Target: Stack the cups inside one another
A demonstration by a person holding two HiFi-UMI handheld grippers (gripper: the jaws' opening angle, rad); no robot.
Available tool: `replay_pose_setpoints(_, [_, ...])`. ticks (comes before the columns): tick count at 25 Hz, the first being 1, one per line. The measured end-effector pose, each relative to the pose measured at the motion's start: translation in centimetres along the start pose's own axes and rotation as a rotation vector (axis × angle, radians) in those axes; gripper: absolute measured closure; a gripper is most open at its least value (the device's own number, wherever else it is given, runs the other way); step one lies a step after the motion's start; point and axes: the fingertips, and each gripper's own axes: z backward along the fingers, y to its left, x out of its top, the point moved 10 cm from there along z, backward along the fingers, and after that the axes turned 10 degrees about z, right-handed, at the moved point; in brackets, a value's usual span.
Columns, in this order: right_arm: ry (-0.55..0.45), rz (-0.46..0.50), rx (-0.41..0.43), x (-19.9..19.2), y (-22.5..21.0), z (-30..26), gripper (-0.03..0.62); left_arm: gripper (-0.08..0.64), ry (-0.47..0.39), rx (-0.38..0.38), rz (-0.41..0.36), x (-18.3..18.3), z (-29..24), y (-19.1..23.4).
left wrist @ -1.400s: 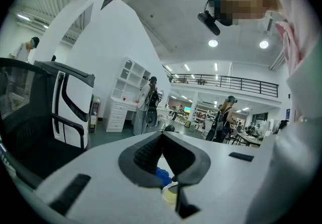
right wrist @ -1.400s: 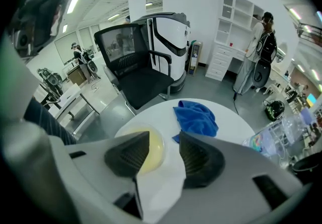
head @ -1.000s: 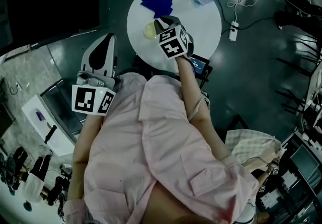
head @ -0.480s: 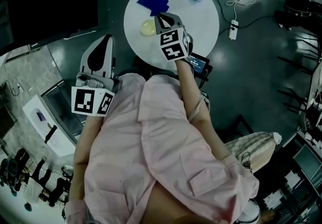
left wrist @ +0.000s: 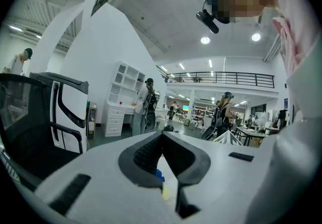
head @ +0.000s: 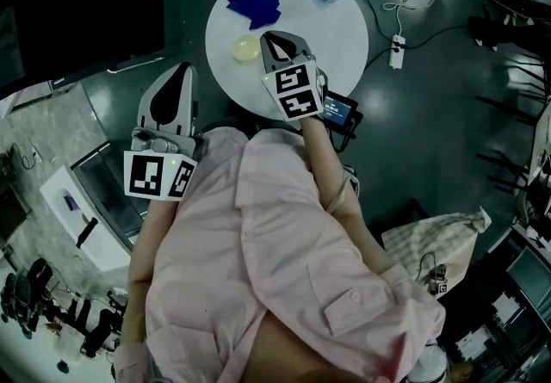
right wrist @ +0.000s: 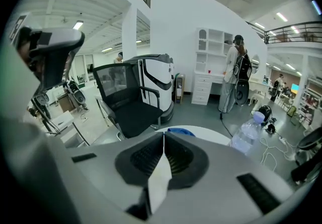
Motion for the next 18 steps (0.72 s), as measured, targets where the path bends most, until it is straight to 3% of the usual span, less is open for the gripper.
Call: replay_pose_setpoints(18, [-0.068,0.021,-0.023,-1.6,-0.6,5.5,0.56,0.551,-0.006,-0.018,-0.012,-1.2,-0.7,-4.1])
